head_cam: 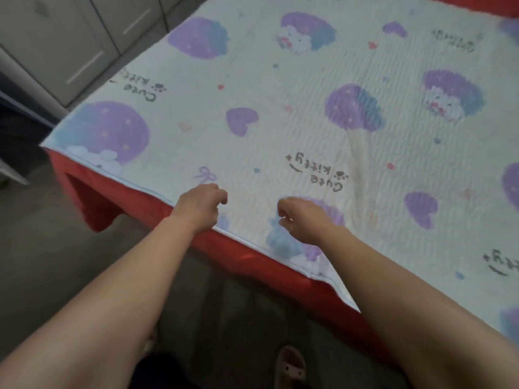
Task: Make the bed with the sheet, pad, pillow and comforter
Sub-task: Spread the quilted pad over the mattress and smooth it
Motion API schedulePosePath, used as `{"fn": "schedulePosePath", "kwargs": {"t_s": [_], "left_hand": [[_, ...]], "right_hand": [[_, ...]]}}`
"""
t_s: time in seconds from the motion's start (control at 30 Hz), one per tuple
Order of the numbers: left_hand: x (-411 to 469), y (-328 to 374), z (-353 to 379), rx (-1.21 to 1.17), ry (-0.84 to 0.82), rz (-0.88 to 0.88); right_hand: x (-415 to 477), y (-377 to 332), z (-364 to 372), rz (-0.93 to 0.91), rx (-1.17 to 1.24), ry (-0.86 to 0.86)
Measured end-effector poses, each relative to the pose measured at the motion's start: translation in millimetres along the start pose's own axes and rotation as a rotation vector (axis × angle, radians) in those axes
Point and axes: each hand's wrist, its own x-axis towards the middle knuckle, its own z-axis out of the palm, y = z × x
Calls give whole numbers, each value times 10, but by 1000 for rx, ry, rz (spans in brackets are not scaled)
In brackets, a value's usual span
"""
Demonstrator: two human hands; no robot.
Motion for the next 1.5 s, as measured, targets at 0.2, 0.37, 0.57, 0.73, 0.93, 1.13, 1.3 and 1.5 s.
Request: {"fn": "schedulePosePath", "kwargs": {"t_s": [0.2,0.37,0.57,0.73,0.93,1.13,1.3,1.5], "left_hand": [[185,-1476,-326,28,-11,10],[313,-2535,-571,51,-20,15],[471,-3342,-684,101,-33,50],[574,-3635,-746,203,76,106],[606,-3978,-899,210,147,51],[622,-4290,-941,281,120,-41],[656,-4224,-788,274,60,-78],[564,-4187,-937,233,8,-46]], "right_hand": [[958,-1077,248,16,33,-22],[1647,-1960,401,6,57,24],[2242,-2735,529,6,21,-27],[2477,-2950,566,-26,-46,-47],[2628,-3189,497,-69,47,-60],[2851,-3437,456,-173,48,-65],[2871,-3346,611,-168,37,-130],[2864,-3407,516,-150,97,-129]]}}
